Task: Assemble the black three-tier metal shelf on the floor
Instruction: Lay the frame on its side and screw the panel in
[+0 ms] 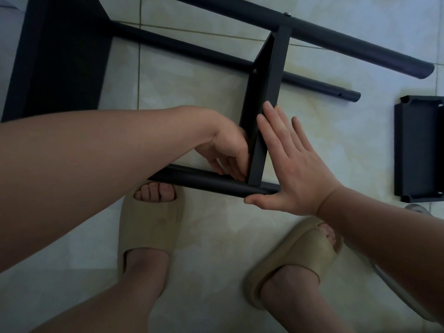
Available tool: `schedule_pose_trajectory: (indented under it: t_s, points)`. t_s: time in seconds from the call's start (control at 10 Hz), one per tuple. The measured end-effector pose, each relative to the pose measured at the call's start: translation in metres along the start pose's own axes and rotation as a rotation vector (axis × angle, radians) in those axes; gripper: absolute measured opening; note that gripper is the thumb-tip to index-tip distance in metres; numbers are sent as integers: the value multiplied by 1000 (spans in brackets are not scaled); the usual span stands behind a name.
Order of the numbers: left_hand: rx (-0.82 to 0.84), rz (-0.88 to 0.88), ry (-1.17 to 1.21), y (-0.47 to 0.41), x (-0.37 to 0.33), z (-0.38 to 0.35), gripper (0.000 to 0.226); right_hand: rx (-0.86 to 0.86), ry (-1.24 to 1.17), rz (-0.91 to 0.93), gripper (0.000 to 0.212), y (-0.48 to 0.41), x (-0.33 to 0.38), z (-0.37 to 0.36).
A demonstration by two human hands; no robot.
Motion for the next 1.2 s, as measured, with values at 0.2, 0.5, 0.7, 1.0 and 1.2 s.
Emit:
schedule_pose_trajectory:
  t_s: [0.2,0.5,0.7,1.0,1.2]
  points:
    - [0,-50,71,0,2,-1,36,-3,-3,2,125,0,0,0]
    - [50,-76,60,-1,4,-1,22,2,4,1,124,0,-1,0]
    - [106,-54,38,-1,7,-2,20,6,13,-3,125,0,0,0]
    - [111,-28,-15,2,3,-1,20,33,23,-17,126,-2,0,1]
    - [92,7,8,-1,9,-3,21,21,29,-15,126,-1,-1,0]
Point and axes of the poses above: each hand's wrist, its own y-axis away from the middle knuckle, its own z-axis out of the back of the hand, x = y × z, the point moved 6 cm from there along -y, towards the middle knuckle, and after that the axes turned 1 degree about z, right-handed, at the moved point
